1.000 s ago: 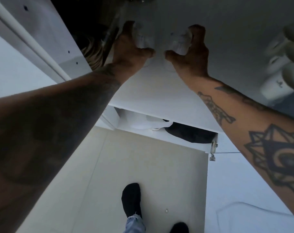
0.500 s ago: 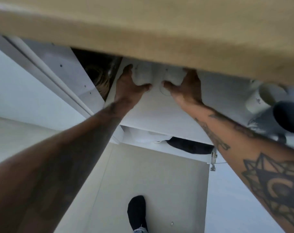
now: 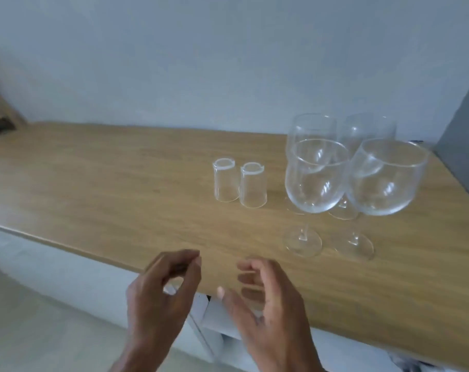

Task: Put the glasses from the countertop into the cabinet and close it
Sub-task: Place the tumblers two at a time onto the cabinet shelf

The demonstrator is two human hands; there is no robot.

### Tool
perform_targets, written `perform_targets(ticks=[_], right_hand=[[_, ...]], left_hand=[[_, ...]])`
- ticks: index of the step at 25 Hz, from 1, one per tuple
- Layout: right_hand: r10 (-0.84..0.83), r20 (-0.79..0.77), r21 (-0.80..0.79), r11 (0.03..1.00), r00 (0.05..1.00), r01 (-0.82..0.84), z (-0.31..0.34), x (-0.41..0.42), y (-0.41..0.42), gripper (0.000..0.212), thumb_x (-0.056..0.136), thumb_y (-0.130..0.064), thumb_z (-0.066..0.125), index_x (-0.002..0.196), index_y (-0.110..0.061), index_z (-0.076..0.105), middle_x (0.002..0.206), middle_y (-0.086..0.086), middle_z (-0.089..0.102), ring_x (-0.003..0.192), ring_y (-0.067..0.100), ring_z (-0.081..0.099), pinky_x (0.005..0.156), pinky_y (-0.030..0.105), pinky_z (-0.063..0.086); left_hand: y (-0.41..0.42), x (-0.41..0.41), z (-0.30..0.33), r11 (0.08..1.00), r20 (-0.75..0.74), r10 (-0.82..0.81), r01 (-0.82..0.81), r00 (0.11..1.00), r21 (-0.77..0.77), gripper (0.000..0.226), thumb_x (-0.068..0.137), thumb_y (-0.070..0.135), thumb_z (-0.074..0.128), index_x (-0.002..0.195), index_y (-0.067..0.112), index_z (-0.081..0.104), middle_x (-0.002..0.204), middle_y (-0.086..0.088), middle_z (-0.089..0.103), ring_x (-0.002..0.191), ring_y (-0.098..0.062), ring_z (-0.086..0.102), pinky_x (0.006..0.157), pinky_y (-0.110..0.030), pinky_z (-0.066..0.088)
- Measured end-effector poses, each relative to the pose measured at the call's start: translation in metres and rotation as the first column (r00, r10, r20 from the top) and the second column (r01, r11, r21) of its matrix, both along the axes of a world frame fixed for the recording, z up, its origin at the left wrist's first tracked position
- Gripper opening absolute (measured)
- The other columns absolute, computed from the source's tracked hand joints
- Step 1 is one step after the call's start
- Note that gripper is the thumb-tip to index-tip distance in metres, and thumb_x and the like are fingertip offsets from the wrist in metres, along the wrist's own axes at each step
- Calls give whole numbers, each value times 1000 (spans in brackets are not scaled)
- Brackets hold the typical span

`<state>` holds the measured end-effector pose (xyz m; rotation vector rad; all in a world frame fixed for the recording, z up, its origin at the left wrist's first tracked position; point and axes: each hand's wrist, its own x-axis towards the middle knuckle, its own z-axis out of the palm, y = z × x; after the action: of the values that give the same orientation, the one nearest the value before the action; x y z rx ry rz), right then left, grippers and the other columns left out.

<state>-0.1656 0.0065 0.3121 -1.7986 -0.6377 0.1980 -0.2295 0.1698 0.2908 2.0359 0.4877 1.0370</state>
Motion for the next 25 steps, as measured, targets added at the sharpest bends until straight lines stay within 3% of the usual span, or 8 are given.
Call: perform_targets(ticks=[2, 4, 7, 10, 13, 16, 20, 25], right_hand=[[-125, 110, 52, 991, 986, 120, 23, 36, 34, 46, 82, -31, 74, 122, -22, 51, 117, -11, 53, 107, 4, 56, 92, 19, 50], [-258, 119, 31, 966, 959, 256, 26, 75, 72, 57, 83, -23, 73, 131, -11, 44, 127, 2, 46, 115, 17, 51, 100, 28, 45], [-432, 132, 1, 900, 892, 436, 7, 126, 116, 70, 80, -16, 73, 136, 1, 36, 139, 17, 39, 129, 28, 40, 106, 27, 33], [-501, 176, -15, 859, 847, 511, -17, 161, 136, 75, 77, -16, 75, 137, 3, 35, 143, 19, 39, 136, 30, 35, 112, 32, 30], [-518, 241, -14, 844, 821, 536, -33, 178, 142, 74, 75, -20, 76, 136, -1, 38, 138, 15, 49, 128, 29, 48, 104, 34, 39], [-493, 278, 9, 859, 824, 511, -37, 179, 141, 71, 74, -22, 78, 132, -1, 41, 129, 13, 56, 117, 29, 55, 98, 38, 46], [-447, 256, 23, 889, 857, 457, -26, 154, 120, 67, 75, -24, 79, 129, -5, 44, 122, 9, 59, 110, 25, 57, 95, 40, 48], [-351, 251, 131, 936, 902, 328, -3, 78, 76, 66, 73, -29, 82, 125, -11, 46, 115, 4, 63, 103, 21, 62, 90, 37, 53]], left_hand=[[21, 48, 29, 996, 16, -14, 15, 1000, -89, 17, 85, 18, 74, 93, 33, 72, 93, 15, 74, 84, 0, 71, 71, -5, 51], [42, 101, 37, 986, -42, -21, 13, 999, -165, 28, 85, 17, 74, 110, 28, 67, 109, 8, 69, 96, -5, 67, 81, -19, 58], [75, 165, 22, 981, -215, -60, 17, 975, -196, 76, 75, 27, 78, 143, 17, 45, 140, -2, 54, 125, -15, 53, 103, -36, 50], [100, 198, 2, 974, -259, -144, 91, 955, -208, 102, 62, 38, 78, 151, 20, 32, 150, -3, 47, 136, -18, 47, 110, -37, 43], [115, 211, -16, 953, -205, -226, 173, 952, -250, 98, 62, 37, 82, 148, 20, 37, 133, -3, 62, 120, -16, 61, 102, -37, 52], [117, 206, -20, 957, -153, -210, 172, 966, -232, 83, 63, 40, 85, 136, 20, 53, 110, 9, 69, 99, -3, 68, 88, -27, 58], [101, 173, -12, 961, -118, -195, 166, 974, -220, 73, 67, 38, 87, 130, 19, 56, 107, 15, 67, 98, 2, 65, 85, -23, 58], [67, 84, 9, 956, 10, -119, 117, 993, -269, 68, 69, 31, 90, 126, 12, 59, 107, 8, 72, 97, 0, 70, 82, -15, 58]])
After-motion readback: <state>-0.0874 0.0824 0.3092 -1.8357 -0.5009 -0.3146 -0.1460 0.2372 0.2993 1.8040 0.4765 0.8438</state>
